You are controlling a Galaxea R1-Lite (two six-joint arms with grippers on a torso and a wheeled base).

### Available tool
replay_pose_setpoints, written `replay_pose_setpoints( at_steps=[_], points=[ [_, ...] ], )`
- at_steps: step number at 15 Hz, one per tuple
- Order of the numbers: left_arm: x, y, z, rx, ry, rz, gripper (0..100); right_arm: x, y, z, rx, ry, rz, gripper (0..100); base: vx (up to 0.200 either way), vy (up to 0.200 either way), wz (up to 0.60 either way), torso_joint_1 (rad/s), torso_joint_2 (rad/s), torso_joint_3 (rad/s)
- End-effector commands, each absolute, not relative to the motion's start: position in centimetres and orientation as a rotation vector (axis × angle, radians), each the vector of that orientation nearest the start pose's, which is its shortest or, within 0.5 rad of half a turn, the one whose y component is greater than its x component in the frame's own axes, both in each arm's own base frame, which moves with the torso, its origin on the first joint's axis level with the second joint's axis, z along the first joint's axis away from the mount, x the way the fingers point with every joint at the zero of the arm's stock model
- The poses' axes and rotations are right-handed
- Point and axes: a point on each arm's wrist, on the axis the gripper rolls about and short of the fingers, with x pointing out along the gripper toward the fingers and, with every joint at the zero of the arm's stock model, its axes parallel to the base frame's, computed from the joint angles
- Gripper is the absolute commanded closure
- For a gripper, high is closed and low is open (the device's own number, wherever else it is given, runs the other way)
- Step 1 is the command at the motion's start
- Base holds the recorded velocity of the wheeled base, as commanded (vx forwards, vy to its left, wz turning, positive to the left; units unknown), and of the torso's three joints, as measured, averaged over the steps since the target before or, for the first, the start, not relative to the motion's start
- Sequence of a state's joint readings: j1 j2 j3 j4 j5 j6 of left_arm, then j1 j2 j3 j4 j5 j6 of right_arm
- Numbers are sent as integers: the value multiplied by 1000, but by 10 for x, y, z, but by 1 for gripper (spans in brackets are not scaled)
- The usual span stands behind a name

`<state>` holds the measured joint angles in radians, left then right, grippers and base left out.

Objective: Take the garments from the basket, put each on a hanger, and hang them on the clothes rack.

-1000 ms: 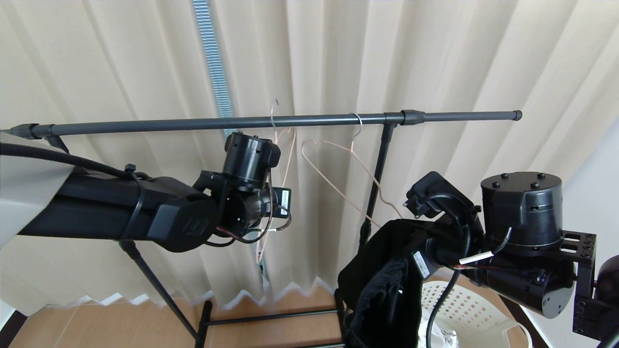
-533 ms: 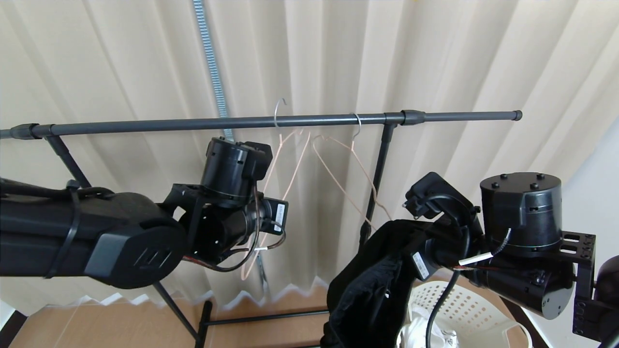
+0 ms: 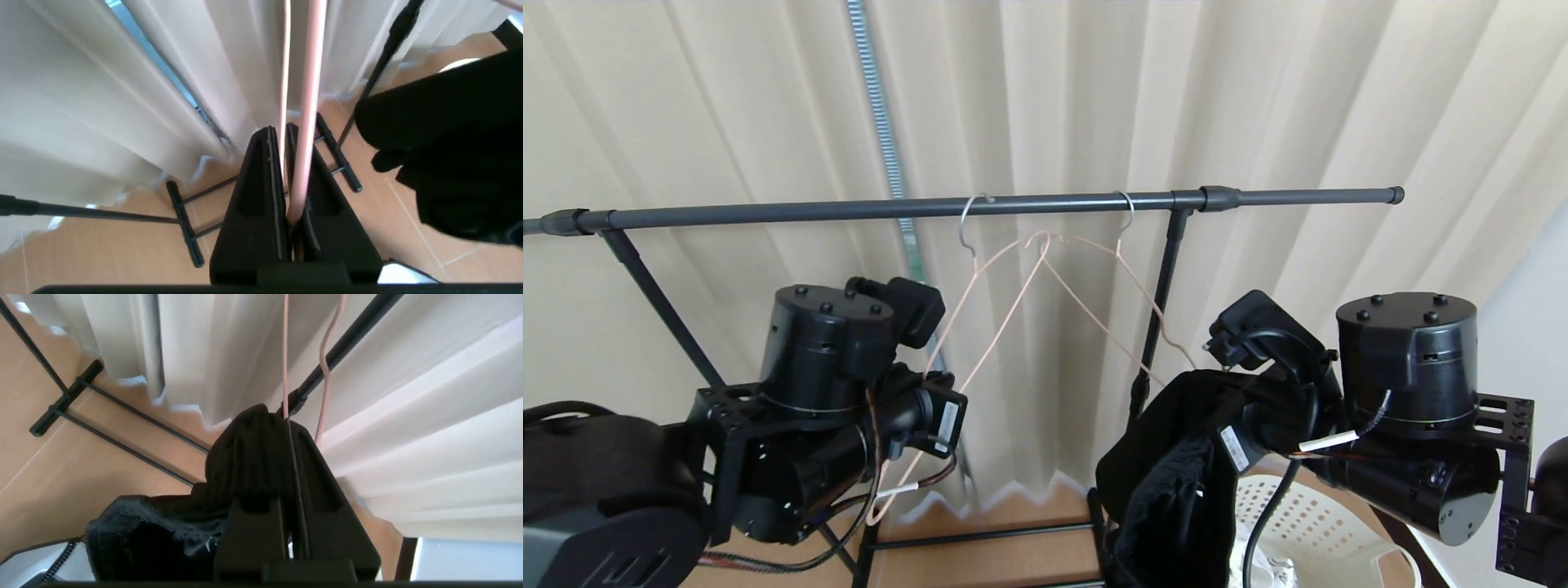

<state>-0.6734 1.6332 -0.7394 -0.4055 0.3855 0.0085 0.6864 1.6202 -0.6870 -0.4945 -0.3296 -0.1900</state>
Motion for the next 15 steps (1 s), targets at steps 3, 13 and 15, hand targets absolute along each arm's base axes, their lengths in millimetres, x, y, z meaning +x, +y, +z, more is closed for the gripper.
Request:
replay_pose_setpoints(
  at_steps=[3,13,15],
  points=[
    [186,-142,150,263,423,-329,100,210,172,166,-404,330,376,100,0,0,0,0,0,0],
    [147,-116,109,306,386,-554,100,223,181,175,-407,294,229,100,0,0,0,0,0,0],
    [139,-110,114,332,327,-609,100,231,187,169,-427,300,147,100,0,0,0,0,0,0]
  ],
)
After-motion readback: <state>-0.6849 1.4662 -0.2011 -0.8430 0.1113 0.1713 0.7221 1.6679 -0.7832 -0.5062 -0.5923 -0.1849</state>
